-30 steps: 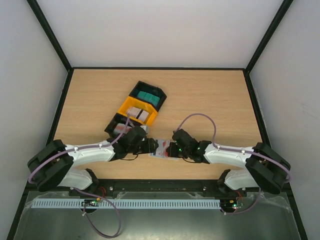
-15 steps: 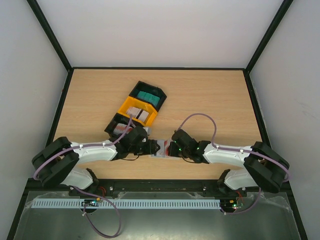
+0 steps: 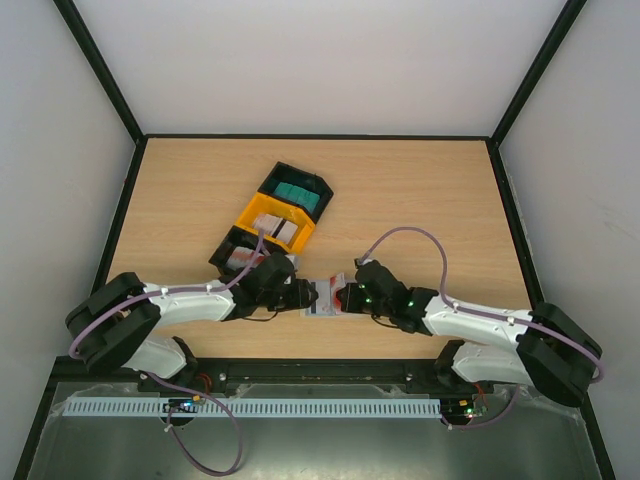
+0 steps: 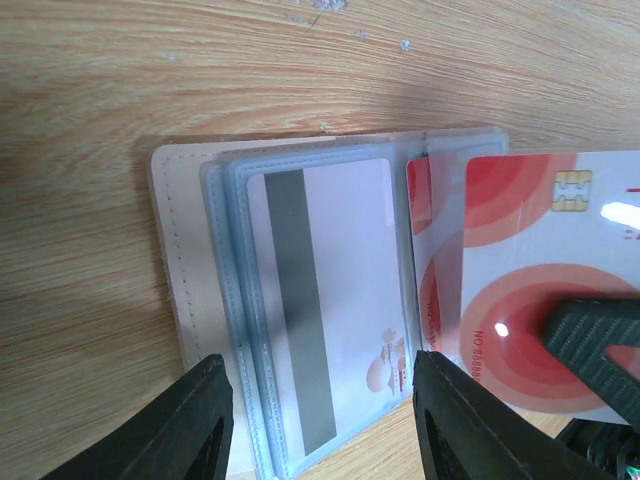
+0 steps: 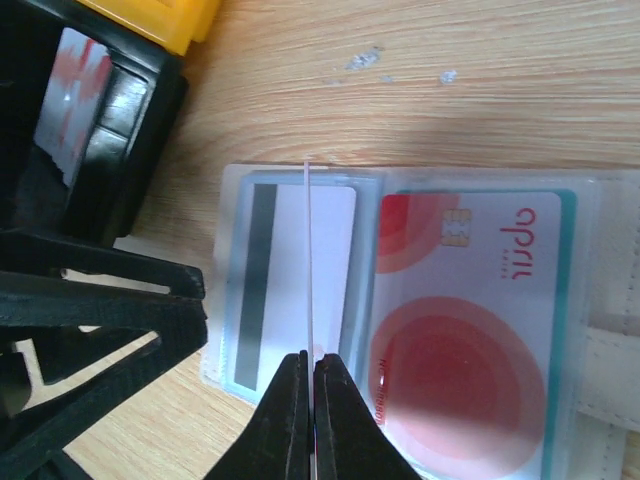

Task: Put the credit cards into the card holder
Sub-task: Turn over the card slot in the card holder.

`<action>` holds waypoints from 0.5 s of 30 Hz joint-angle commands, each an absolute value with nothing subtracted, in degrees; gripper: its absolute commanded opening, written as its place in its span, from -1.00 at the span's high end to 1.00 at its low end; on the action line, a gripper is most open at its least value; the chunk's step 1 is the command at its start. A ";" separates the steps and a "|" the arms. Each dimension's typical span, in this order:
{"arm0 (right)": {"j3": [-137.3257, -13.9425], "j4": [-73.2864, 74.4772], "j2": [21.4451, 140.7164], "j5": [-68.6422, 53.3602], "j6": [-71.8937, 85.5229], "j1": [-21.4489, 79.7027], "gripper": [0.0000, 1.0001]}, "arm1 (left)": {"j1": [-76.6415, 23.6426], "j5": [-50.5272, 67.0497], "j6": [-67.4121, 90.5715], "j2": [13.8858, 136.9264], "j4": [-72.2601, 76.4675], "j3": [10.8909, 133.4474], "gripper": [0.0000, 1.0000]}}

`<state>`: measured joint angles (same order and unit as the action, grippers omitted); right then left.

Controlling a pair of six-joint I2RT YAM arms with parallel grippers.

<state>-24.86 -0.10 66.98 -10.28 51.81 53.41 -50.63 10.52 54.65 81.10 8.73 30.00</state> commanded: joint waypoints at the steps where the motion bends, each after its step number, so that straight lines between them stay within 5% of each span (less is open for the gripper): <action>1: -23.03 -4.08 66.07 -10.67 50.19 53.78 0.96 | -50.18 10.00 55.00 81.39 9.47 29.01 -0.02; 15: -22.59 -4.38 73.97 -11.44 51.20 53.79 0.96 | -50.12 11.75 55.41 82.78 11.12 28.38 -0.11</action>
<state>-23.77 -4.45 72.73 -12.58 51.27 53.41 -50.43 10.81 55.09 81.80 10.02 29.45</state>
